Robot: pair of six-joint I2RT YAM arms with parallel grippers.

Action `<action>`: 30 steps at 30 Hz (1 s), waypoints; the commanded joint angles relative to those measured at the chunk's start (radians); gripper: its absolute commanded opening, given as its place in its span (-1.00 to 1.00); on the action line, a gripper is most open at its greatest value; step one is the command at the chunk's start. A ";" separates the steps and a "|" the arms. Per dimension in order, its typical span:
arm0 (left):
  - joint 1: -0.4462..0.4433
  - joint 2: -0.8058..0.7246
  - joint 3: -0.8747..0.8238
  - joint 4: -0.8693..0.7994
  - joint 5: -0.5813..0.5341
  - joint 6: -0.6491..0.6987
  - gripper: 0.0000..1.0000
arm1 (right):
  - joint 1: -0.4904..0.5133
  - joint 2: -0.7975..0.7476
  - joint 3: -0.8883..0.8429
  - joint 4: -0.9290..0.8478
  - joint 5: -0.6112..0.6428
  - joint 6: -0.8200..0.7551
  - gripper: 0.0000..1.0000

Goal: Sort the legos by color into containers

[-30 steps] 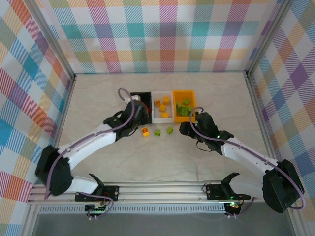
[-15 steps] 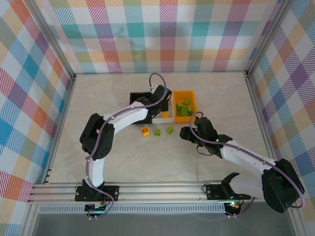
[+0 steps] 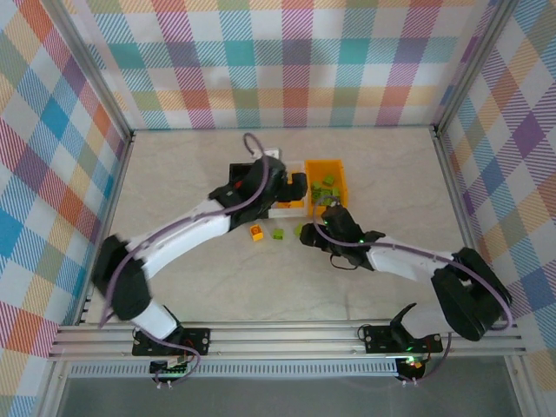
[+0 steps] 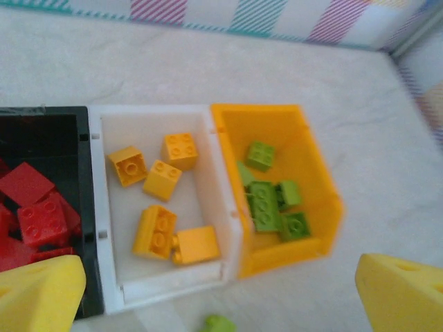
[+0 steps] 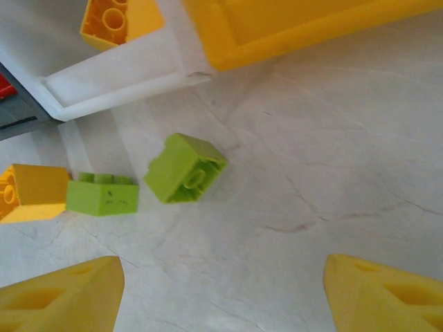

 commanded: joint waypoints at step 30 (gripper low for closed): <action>-0.023 -0.722 -0.724 -0.225 -0.127 -0.254 1.00 | 0.047 0.122 0.121 -0.111 0.169 0.033 -0.55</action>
